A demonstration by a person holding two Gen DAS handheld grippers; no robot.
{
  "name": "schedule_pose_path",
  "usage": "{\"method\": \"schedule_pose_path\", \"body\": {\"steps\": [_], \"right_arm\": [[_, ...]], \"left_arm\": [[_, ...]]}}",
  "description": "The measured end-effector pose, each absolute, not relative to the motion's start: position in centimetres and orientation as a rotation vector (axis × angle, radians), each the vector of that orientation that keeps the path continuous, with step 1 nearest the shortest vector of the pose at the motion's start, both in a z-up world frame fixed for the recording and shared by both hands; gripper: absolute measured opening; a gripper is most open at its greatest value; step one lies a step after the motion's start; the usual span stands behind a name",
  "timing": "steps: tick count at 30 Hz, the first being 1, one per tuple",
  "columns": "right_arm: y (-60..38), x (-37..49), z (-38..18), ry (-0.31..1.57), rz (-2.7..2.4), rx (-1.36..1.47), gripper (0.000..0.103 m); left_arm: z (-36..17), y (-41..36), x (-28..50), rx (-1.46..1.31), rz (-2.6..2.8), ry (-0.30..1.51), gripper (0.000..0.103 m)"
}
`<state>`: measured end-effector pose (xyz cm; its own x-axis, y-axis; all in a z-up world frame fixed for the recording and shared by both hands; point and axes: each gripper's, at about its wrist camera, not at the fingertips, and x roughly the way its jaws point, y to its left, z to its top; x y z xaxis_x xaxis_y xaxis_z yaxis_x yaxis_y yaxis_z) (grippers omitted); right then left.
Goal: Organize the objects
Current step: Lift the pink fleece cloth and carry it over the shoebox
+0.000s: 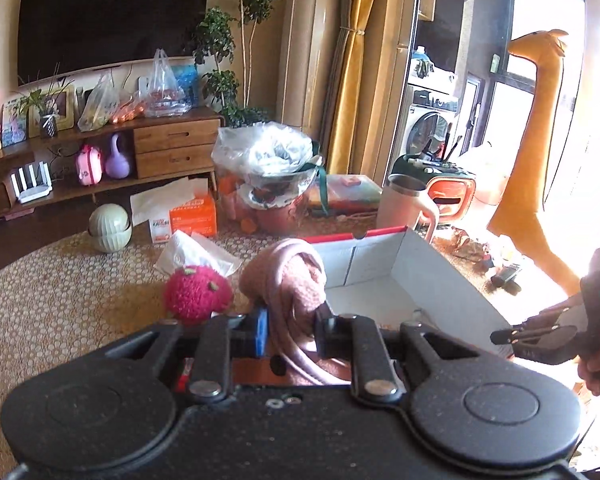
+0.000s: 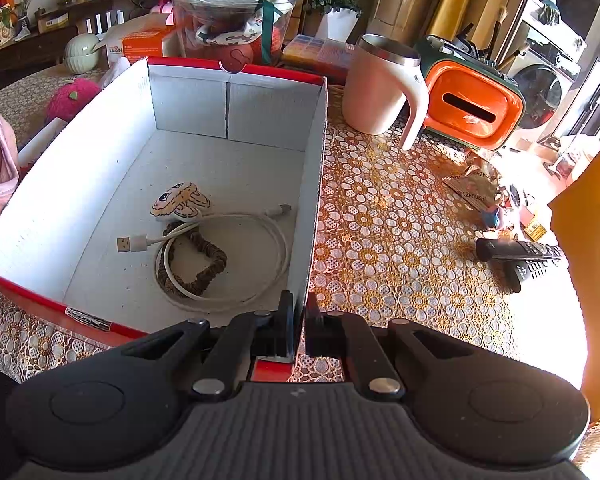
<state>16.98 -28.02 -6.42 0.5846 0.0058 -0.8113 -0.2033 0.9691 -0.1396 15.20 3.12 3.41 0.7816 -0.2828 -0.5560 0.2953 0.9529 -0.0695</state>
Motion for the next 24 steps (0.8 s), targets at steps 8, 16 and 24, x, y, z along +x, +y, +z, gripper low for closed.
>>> {"method": "schedule_pose_path", "body": {"steps": [8,16,24], "right_arm": [[-28.0,17.0,-6.4,0.938,0.125,-0.229,0.005],[-27.9,17.1,-6.5,0.938,0.125,-0.229,0.005],[-27.7,17.2,-6.7,0.937,0.127,-0.226,0.005]], "left_arm": [[6.6,-1.6,18.0,0.062,-0.393,0.521,0.019],[7.6,-6.4,20.3,0.066,-0.481,0.494,0.019],[5.5,-10.3,22.6,0.043,-0.551,0.524,0.019]]}}
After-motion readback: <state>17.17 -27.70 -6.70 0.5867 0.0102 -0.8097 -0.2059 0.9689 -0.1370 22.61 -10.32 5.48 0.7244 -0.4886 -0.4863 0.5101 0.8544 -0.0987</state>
